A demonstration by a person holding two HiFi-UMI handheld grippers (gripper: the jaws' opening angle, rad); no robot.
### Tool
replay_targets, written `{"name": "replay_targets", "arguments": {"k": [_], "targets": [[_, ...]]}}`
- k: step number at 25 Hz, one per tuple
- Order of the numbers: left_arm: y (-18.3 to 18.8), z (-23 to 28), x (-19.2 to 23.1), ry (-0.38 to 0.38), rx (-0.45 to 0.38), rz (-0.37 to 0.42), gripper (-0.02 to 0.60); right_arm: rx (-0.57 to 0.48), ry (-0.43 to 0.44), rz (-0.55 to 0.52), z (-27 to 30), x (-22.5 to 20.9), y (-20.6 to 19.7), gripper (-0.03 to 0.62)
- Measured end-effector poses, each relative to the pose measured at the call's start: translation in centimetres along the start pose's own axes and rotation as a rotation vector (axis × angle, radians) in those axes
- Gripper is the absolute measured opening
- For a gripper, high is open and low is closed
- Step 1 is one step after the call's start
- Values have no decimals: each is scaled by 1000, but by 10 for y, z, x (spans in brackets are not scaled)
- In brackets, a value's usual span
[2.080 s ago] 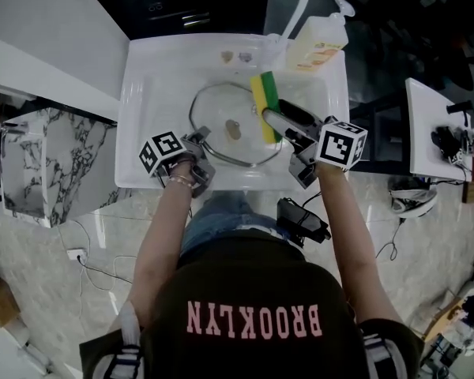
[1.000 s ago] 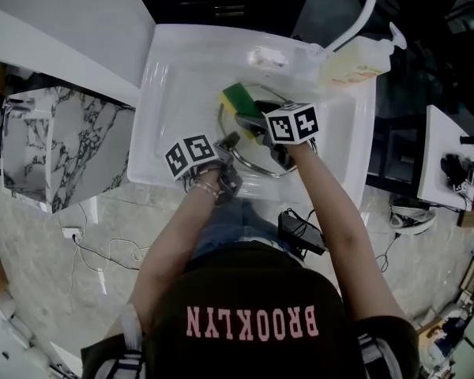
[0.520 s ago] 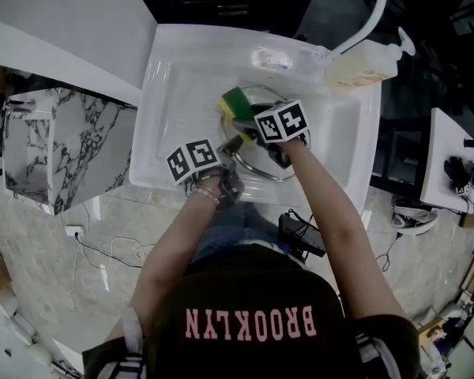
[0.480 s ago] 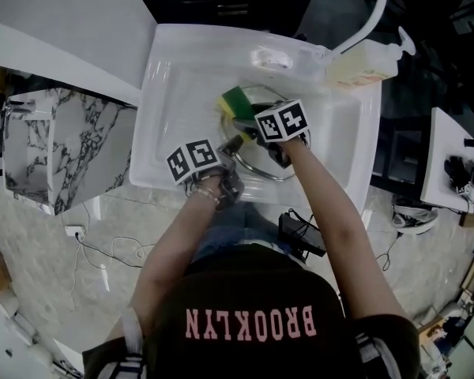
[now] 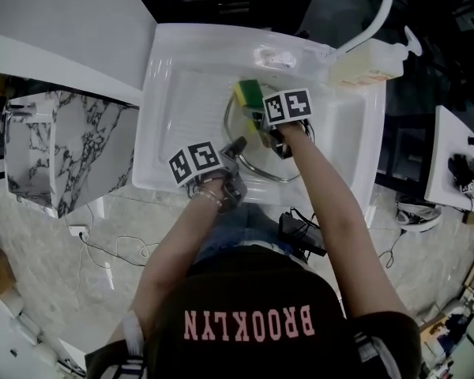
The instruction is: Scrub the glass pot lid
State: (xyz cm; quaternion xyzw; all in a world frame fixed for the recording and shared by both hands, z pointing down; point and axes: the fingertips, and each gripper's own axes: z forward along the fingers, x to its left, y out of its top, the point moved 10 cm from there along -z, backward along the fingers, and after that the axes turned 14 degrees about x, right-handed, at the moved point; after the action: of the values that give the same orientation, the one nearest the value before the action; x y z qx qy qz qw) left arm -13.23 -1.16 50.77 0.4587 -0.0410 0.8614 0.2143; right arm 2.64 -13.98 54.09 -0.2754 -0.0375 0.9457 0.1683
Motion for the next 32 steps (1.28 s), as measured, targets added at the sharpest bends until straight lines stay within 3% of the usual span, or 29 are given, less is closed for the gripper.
{"name": "replay_targets", "arguments": {"k": [4, 10, 12, 15, 17, 25, 32], "targets": [[1, 0, 1, -1, 8, 0, 67, 23, -21, 99, 0, -20, 1, 296], [1, 0, 0, 0, 13, 3, 67, 78, -5, 89, -2, -38, 0, 296], [1, 0, 1, -2, 15, 3, 67, 135, -64, 33, -3, -43, -1, 296], [2, -1, 0, -4, 16, 3, 67, 252, -221, -74, -4, -57, -8, 296], [2, -1, 1, -4, 15, 4, 69, 284, -260, -111, -4, -67, -14, 296], [3, 0, 1, -14, 22, 6, 71, 189, -202, -120, -20, -64, -18, 297], [4, 0, 3, -46, 37, 12, 76, 29, 18, -158, -74, -12, -24, 298]]}}
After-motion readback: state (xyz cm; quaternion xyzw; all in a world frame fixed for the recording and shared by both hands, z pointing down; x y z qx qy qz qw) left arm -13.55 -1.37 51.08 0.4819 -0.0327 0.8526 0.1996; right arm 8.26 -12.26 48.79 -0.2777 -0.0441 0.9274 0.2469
